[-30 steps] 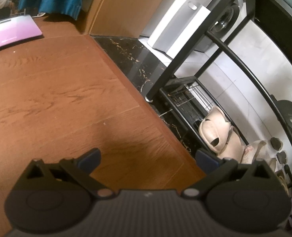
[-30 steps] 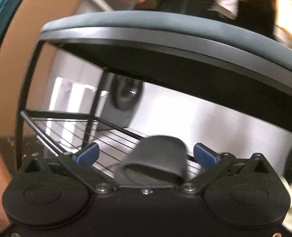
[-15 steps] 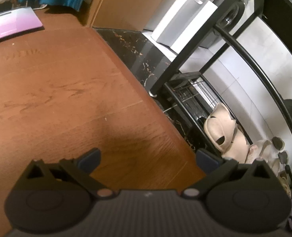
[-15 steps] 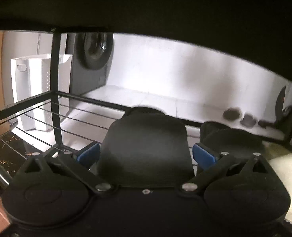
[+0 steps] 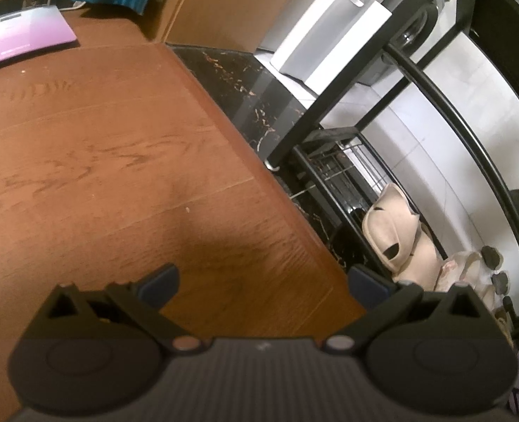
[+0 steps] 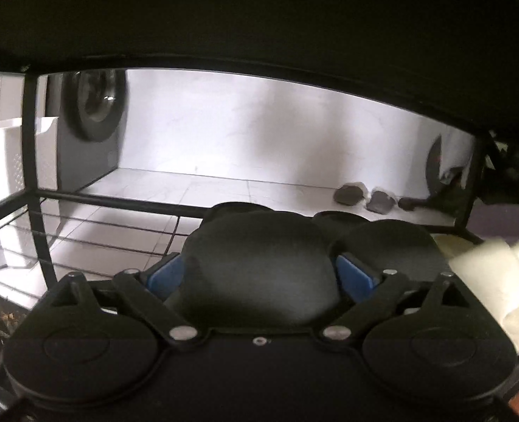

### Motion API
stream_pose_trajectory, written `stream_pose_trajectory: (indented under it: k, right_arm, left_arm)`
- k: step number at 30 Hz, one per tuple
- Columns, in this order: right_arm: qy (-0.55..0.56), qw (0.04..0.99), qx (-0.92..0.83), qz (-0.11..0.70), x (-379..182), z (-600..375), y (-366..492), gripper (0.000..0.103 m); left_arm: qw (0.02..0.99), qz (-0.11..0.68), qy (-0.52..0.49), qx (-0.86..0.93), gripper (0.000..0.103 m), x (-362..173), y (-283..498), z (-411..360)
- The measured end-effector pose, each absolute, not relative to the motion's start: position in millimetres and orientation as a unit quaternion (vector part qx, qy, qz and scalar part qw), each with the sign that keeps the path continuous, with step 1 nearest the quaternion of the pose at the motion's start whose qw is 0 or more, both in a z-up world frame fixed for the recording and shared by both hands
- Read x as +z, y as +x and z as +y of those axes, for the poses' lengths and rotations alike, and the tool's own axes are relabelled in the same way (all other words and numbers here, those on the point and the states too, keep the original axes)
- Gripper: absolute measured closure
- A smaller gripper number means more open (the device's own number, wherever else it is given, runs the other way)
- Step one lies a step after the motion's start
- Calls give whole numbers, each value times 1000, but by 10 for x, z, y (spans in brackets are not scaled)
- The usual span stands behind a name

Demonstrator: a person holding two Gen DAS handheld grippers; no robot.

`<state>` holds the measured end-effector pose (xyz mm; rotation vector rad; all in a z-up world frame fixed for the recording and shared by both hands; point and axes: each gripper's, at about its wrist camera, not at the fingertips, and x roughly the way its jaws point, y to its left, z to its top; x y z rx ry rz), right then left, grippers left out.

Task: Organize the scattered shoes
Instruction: 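Open the right tool and withdraw it from the rack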

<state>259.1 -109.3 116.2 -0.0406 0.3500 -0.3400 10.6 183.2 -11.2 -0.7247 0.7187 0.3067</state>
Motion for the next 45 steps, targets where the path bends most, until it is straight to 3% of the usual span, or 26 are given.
stream_pose_trajectory:
  k: [8,11,18,22,31,34,37,45]
  right_arm:
    - [-44,987,-121,99,1132,-1373,1942,5]
    - [-33,985,-132,104,1106,-1723,1902,0]
    - [39,987,-81,133,1233,-2177,2075,0]
    - [69,987,-95,107,1295,-2241,1935,0]
    - [-43,984,-80,154,1160,-2064,1037,0]
    - [-131,979,-19,155,1257,-2017,364,0]
    - [-128,979,26,156,1451,-2106,-143,0]
    - [133,957,61,251,1890,-2520,-681,0]
  left_arm:
    - [856,346,-357,142,1,-135,106,1860]
    - [858,346,-354,139,1,-126,105,1842]
    - [858,349,-348,143,1,-138,116,1835]
    - [860,348,-343,144,1,-140,130,1833]
    - [885,347,-275,142,1,-85,177,1672]
    - [896,338,-250,143,1,-28,157,1599]
    - [905,334,-224,140,1,47,133,1510]
    - [928,314,-141,145,1,436,-111,1122]
